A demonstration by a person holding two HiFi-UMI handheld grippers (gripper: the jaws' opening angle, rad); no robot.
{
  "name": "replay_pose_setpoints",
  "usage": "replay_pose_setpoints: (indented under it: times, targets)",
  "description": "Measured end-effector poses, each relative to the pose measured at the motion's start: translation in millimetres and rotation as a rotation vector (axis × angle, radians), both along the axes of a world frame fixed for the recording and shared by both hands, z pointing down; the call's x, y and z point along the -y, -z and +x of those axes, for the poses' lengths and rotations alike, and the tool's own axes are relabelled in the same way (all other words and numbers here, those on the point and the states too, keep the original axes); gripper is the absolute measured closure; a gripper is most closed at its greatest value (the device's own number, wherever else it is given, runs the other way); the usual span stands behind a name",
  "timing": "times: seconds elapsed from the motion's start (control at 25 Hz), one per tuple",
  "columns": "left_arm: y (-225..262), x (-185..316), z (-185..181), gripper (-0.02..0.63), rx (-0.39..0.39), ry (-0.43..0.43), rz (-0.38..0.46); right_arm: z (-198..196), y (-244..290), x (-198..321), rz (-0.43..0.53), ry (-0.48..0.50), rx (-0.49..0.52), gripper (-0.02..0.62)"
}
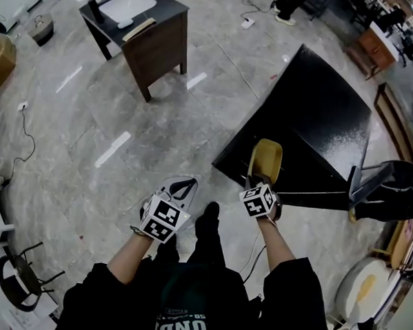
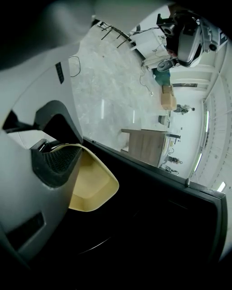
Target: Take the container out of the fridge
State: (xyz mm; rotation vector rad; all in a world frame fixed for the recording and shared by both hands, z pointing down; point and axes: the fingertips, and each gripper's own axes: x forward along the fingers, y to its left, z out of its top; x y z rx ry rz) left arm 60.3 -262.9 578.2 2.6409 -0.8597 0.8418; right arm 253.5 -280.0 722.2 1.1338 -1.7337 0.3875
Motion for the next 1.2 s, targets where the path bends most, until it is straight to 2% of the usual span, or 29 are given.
replay_pose_setpoints:
  times: [0.44,0.84,1.2]
  targets:
    - [12.1,-24.8,-10.2,0.592,-0.008,-0.047,0.016,-43.4,55.7,-44.3,0.064,-0.067,0.139,0.546]
    - [26.1,-45.8,-10.5,0.592,-0.017,-0.118,0.051,-72.3,99.6,-83.7,0.130,-0.110,0.189,0.546]
    - [35.1,-66.9,-7.4,0.592,-0.022,-0.176,0.073,-78.6,122.0,-125.6,0.147,-0.139,0.199,0.548]
